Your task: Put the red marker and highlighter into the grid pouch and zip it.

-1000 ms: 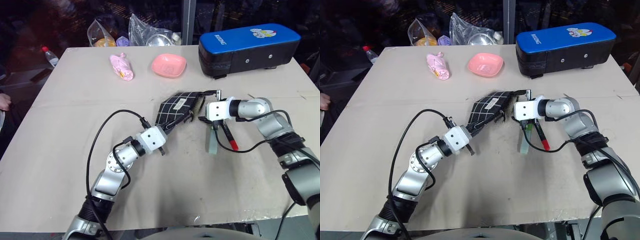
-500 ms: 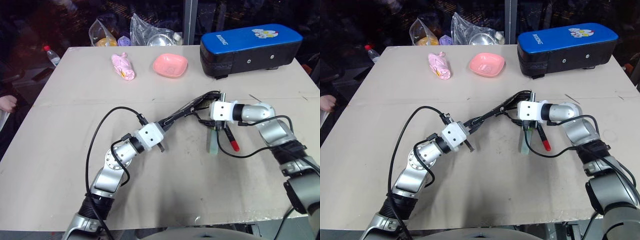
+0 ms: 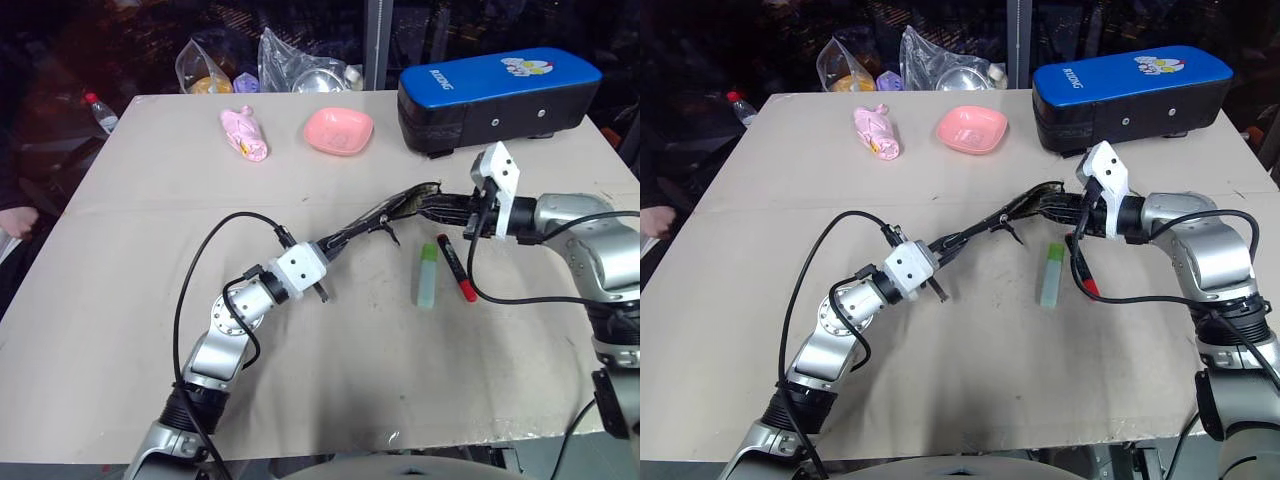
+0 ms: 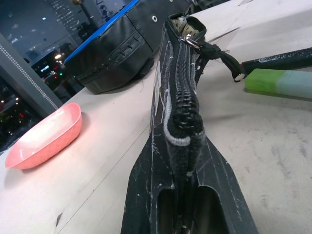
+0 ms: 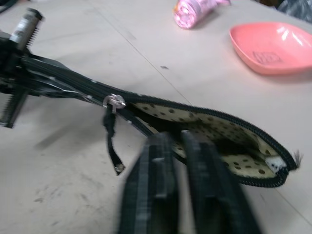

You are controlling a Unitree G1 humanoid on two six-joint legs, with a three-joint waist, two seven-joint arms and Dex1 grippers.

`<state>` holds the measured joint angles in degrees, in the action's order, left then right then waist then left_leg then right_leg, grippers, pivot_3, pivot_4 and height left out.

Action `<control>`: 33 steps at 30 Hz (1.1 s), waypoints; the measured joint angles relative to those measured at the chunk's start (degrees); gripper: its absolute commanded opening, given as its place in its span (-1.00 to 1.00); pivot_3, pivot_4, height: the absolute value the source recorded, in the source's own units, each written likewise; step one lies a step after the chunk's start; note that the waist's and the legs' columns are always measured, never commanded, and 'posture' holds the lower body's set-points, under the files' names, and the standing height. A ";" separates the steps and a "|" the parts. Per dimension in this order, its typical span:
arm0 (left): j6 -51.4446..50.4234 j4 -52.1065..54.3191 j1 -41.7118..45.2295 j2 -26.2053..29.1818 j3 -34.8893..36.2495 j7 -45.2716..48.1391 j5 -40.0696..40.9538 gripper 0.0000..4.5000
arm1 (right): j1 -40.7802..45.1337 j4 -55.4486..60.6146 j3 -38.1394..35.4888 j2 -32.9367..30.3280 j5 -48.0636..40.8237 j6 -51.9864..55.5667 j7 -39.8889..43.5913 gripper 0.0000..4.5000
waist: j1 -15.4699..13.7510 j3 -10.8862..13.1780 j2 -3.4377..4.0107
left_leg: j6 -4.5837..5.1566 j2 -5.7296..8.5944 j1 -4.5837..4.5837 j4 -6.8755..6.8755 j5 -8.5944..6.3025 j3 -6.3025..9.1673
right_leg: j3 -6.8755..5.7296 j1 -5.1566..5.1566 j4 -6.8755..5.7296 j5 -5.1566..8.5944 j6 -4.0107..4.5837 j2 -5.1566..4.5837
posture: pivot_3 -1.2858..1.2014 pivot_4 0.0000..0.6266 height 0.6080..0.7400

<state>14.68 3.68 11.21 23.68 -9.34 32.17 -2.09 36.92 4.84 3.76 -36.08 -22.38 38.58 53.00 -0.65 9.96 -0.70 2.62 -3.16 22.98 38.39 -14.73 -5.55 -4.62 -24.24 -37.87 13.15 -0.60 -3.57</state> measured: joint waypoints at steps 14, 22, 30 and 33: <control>1.41 -0.50 2.35 -0.51 -0.20 1.44 -0.02 -1.00 | 4.57 -6.60 20.41 0.58 23.10 -23.37 0.62 -0.97 | -0.01 0.00 0.00 | 0.00 0.02 0.03 0.00 0.00 0.00 | -0.01 -0.02 0.01 0.02 -0.05 0.06 | 0.03 -0.52 1.00; 1.36 -0.69 3.38 -1.35 -0.27 1.51 0.01 -1.00 | 11.14 -15.57 26.15 1.49 40.11 -49.15 -5.08 -0.66 | 0.15 0.00 0.00 | -0.25 0.00 0.03 -0.01 0.15 -0.04 | 0.01 -0.04 0.02 0.02 -0.04 0.11 | 0.03 -0.52 1.00; 1.35 -1.63 3.53 -1.85 -0.28 1.58 -0.01 -1.00 | 11.16 -18.92 26.11 3.62 43.10 -52.77 -7.83 0.77 | 0.03 0.00 0.00 | -0.28 -0.01 0.02 0.01 0.16 -0.09 | 0.05 -0.04 0.00 0.01 -0.03 0.08 | 0.03 -0.52 1.00; 1.36 -2.03 3.93 -2.03 -0.50 1.89 -0.02 -1.00 | 10.79 -18.91 26.11 3.62 42.86 -53.28 -7.04 0.98 | 0.04 0.00 0.00 | -0.25 -0.01 0.02 0.00 0.15 -0.09 | 0.05 -0.04 0.00 0.01 -0.03 0.09 | 0.03 -0.52 1.00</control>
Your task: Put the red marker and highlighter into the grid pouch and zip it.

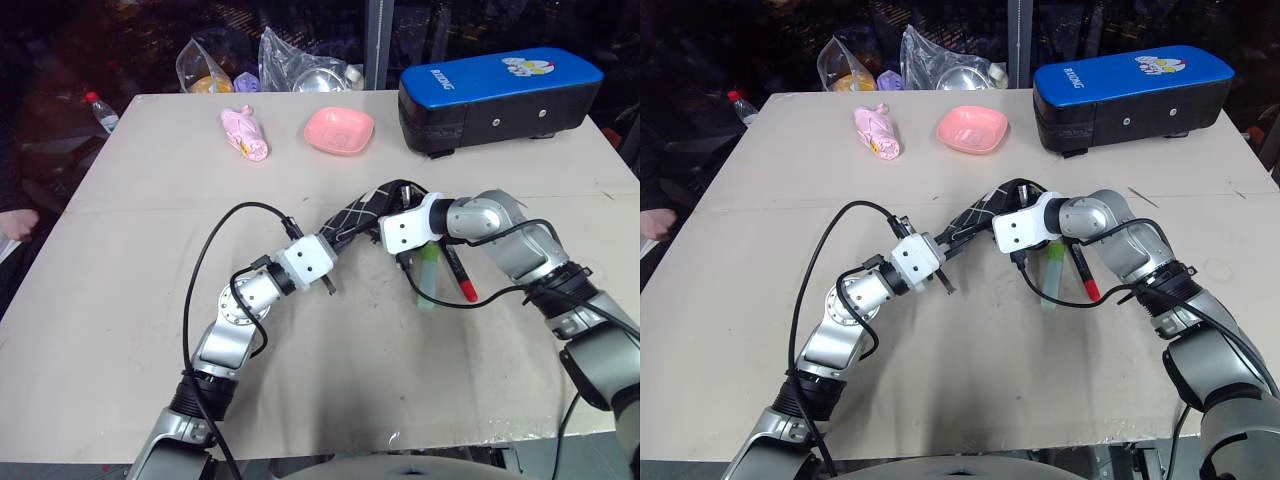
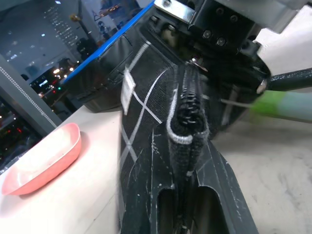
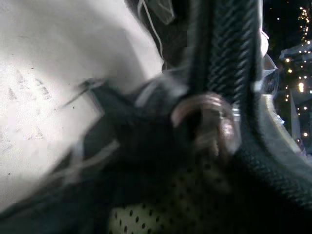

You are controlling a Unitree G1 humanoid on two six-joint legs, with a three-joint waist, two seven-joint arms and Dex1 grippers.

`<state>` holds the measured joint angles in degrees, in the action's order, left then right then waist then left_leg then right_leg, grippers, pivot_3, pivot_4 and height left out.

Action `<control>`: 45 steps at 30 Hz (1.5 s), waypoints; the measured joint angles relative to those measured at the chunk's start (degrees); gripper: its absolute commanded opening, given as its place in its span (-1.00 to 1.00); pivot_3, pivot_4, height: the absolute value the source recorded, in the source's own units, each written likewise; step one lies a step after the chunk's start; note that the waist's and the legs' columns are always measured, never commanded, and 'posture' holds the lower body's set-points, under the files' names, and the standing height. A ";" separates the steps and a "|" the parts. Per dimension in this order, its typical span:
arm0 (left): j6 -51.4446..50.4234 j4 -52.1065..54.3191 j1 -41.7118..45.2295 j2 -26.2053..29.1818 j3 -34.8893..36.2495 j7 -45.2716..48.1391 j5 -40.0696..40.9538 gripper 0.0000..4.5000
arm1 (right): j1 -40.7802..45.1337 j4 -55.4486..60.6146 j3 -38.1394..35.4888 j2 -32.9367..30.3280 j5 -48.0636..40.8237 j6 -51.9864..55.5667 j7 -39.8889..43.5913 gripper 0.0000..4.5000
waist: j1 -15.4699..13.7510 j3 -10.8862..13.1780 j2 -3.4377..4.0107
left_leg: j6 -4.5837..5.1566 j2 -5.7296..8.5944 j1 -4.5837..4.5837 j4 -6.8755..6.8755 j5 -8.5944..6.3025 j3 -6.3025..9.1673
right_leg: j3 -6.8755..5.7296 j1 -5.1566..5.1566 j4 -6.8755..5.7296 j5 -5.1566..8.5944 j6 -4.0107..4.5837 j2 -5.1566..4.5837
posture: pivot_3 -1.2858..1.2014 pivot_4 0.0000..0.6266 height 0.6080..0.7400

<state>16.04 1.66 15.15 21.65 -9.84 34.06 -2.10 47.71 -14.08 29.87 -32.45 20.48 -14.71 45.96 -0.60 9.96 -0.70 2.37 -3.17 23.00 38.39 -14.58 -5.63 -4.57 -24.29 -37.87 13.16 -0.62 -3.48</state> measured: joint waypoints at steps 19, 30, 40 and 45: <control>0.25 1.94 0.66 -0.97 -1.35 -0.24 0.22 -1.00 | -10.33 21.12 -14.05 -4.47 -26.97 29.79 15.58 0.98 | -0.29 0.00 0.00 | 0.24 0.01 0.03 0.03 -0.14 0.12 | -0.10 0.04 0.01 -0.01 0.01 -0.10 | 0.03 -0.52 1.00; 0.47 4.48 0.58 -2.00 -5.45 0.00 1.13 -1.00 | -24.03 37.83 -29.27 -7.78 -49.52 56.08 8.40 0.87 | -0.10 -0.01 -0.02 | 0.25 0.00 0.00 0.01 -0.15 0.25 | -0.08 0.07 0.01 0.01 0.00 0.06 | 0.03 -0.52 1.00; -1.45 0.21 -0.40 0.43 -0.78 -2.67 0.22 -1.00 | -16.74 28.04 -21.45 -8.02 -29.32 33.53 2.91 0.45 | -0.01 -0.03 -0.06 | 0.24 -0.04 -0.07 0.00 -0.14 0.12 | 0.10 0.07 0.02 0.09 -0.13 0.20 | 0.03 -0.52 1.00; -1.41 0.22 -0.60 0.60 0.41 -4.53 -1.15 -1.00 | -13.47 23.96 -20.96 -7.26 -27.75 30.13 3.66 0.45 | -0.02 -0.03 -0.06 | 0.24 -0.05 -0.04 0.00 -0.14 0.08 | 0.15 0.06 0.04 0.00 0.01 0.21 | 0.03 -0.52 1.00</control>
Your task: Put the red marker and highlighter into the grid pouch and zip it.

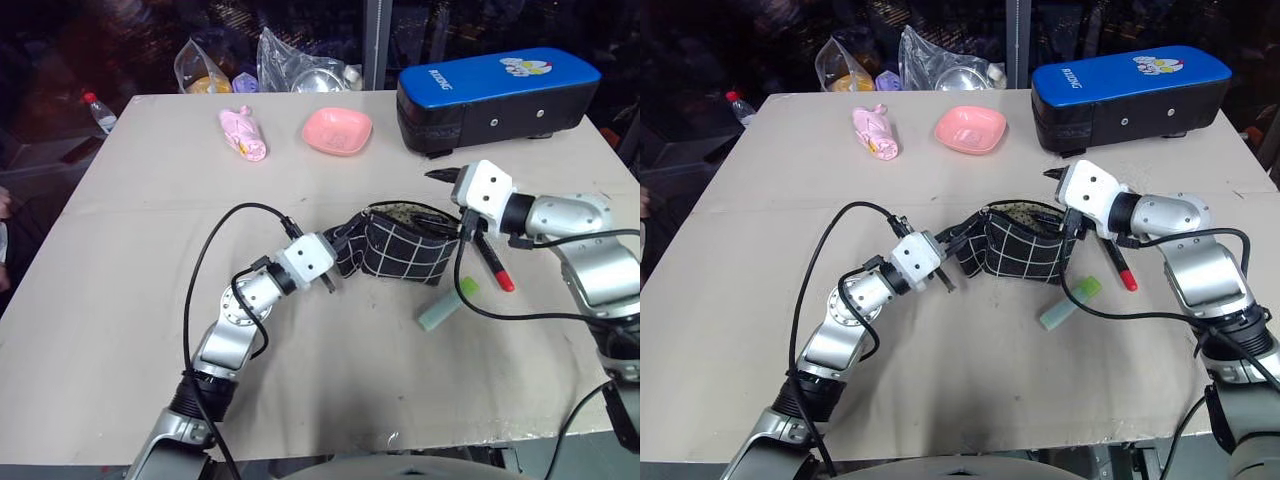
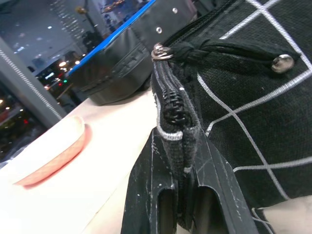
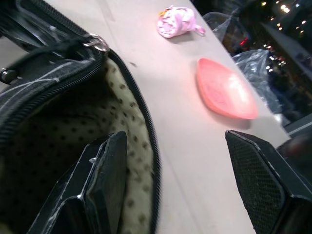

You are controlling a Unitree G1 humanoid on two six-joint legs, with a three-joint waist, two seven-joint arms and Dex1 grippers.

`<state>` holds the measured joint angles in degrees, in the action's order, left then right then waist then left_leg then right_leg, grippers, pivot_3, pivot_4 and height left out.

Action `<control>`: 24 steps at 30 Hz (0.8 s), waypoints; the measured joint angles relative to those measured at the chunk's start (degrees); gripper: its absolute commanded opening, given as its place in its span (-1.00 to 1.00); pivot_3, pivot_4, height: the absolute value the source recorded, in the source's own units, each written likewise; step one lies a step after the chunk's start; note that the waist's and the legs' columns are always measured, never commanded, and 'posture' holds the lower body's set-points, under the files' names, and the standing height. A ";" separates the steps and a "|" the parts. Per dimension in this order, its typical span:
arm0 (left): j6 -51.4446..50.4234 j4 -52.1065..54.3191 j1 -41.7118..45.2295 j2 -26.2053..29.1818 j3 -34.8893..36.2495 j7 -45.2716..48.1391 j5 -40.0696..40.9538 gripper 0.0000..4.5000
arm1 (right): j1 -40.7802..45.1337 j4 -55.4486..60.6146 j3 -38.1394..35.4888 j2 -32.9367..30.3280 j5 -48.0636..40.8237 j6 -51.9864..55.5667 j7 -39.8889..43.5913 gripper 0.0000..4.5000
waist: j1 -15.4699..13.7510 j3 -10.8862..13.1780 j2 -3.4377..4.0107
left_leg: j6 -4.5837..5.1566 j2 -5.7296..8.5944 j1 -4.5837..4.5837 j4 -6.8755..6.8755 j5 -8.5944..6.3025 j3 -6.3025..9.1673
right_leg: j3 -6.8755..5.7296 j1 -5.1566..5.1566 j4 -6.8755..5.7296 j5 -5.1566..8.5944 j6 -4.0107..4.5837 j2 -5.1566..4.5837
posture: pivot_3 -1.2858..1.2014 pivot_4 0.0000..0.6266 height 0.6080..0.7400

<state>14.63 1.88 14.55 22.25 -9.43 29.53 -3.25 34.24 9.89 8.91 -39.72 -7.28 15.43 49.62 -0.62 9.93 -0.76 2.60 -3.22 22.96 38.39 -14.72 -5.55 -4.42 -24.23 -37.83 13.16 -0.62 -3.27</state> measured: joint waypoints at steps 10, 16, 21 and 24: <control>4.55 0.99 -0.10 1.81 5.57 -6.42 -3.59 -1.00 | 3.53 3.79 -10.18 1.62 -15.16 16.46 -0.31 0.45 | -0.40 0.00 -0.01 | 0.01 0.06 0.08 0.00 -0.01 0.07 | -0.13 0.00 0.00 -0.01 0.02 -0.26 | 0.03 -0.52 1.00; 6.00 0.75 -2.31 3.20 4.34 -5.05 -4.37 -1.00 | -10.46 9.87 -10.04 -4.27 -17.00 32.05 -4.44 0.45 | -0.21 -0.01 -0.02 | 0.09 0.11 0.12 0.00 -0.05 0.07 | -0.23 -0.01 0.05 -0.01 0.01 -0.63 | 0.03 -0.52 1.00; 6.22 0.72 -4.12 3.27 3.63 -3.50 -4.18 -1.00 | -17.56 12.66 -9.26 -7.47 -14.64 40.78 -9.43 0.45 | -0.09 -0.01 -0.03 | 0.07 0.04 0.05 0.00 -0.04 0.06 | -0.21 -0.02 -0.01 0.01 -0.02 -0.47 | 0.03 -0.52 1.00; 6.22 0.73 -4.16 3.29 3.62 -3.04 -3.92 -1.00 | -18.34 13.17 -9.19 -5.45 -14.10 43.11 -12.62 0.45 | -0.02 -0.01 -0.03 | 0.07 0.02 0.03 0.00 -0.04 0.06 | -0.16 -0.02 0.00 0.09 -0.17 -0.31 | 0.03 -0.52 1.00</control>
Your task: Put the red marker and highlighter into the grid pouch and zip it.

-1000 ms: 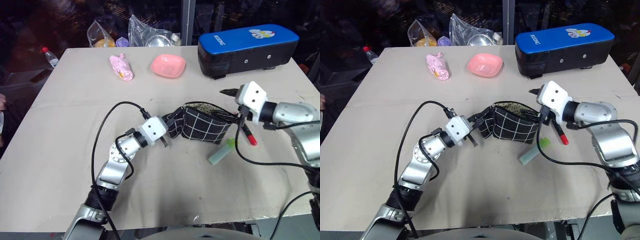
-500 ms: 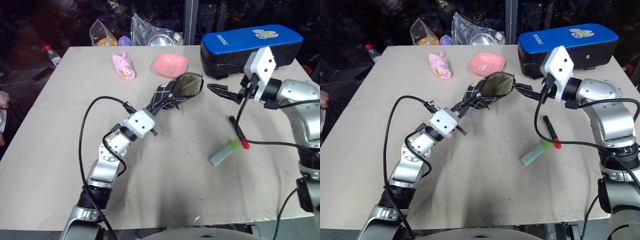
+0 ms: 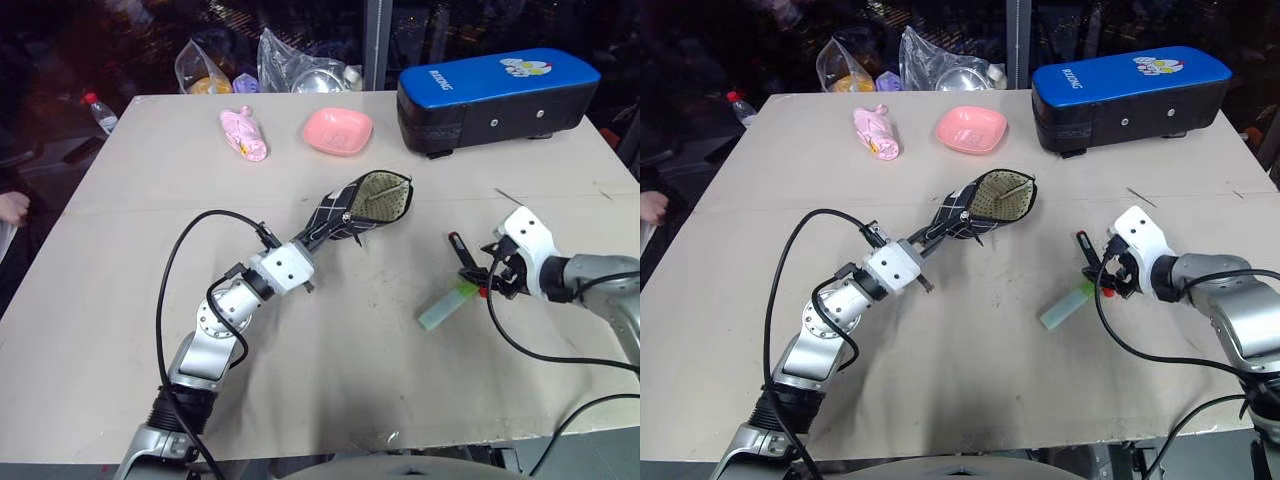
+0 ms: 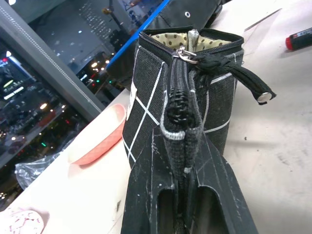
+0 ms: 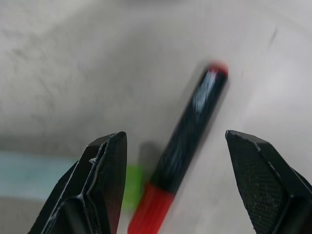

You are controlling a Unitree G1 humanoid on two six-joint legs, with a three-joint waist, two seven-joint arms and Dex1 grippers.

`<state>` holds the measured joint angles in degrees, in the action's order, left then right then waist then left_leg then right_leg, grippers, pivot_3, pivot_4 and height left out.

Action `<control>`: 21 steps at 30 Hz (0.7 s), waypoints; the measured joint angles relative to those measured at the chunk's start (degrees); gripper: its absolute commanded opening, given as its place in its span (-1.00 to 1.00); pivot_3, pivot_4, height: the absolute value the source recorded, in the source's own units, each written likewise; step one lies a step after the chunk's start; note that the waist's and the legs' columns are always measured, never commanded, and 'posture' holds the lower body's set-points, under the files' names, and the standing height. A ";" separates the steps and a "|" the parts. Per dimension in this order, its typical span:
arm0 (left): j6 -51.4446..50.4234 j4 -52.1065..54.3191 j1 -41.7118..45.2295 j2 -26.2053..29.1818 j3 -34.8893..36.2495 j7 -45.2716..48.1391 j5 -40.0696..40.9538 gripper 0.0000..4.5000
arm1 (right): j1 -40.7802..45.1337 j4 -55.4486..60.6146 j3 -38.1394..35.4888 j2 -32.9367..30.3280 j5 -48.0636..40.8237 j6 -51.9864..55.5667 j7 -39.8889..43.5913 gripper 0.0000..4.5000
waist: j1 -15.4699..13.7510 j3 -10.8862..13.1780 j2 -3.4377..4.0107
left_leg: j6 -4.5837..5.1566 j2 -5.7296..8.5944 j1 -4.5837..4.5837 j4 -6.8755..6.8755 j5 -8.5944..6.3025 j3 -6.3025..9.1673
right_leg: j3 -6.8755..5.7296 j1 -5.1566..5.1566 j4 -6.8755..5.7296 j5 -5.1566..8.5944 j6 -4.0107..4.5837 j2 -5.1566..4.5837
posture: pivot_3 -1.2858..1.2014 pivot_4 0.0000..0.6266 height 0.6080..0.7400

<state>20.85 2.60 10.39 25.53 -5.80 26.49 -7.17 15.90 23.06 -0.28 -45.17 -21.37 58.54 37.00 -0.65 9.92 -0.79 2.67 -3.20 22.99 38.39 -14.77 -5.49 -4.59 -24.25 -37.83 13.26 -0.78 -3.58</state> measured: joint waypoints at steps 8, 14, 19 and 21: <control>-0.02 0.01 -0.21 0.05 -0.01 0.55 0.16 -1.00 | -0.27 -1.56 -0.86 6.01 0.61 1.78 -6.08 0.07 | -0.21 -0.01 -0.02 | 0.00 0.06 0.06 0.00 0.00 0.00 | -0.01 0.01 0.06 -0.08 0.13 0.05 | 0.03 -0.52 1.00; -0.21 0.01 -0.21 -0.29 -0.56 0.75 0.16 -1.00 | -0.06 -1.87 -0.80 6.40 0.67 1.51 -6.57 -0.97 | -0.14 -0.03 -0.05 | 0.00 0.06 0.05 0.00 0.00 0.00 | -0.01 0.02 0.06 0.01 -0.03 0.06 | 0.03 -0.52 1.00; -0.27 0.00 -0.17 -0.36 -1.01 0.80 0.24 -1.00 | 1.88 -3.89 1.28 2.16 3.01 -4.45 -3.84 -0.97 | -0.12 0.02 0.02 | 0.01 0.09 0.08 0.01 0.00 -0.07 | 0.07 -0.06 0.04 0.02 -0.05 0.05 | 0.03 -0.52 1.00; -0.36 0.00 -0.05 -0.49 -1.04 0.80 0.39 -1.00 | 5.56 -3.84 3.13 -3.00 5.73 -11.58 0.28 -0.97 | 0.00 0.02 0.03 | 0.01 0.08 0.09 0.00 0.00 -0.09 | 0.10 -0.11 0.04 0.02 -0.06 0.08 | 0.03 -0.52 1.00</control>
<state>20.50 2.61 10.34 25.04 -6.85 27.29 -6.78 21.46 19.22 2.85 -48.17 -15.64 46.96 37.28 -0.64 9.94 -0.75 2.68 -3.11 23.09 38.39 -14.77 -5.58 -4.49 -24.36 -37.79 13.28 -0.84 -3.50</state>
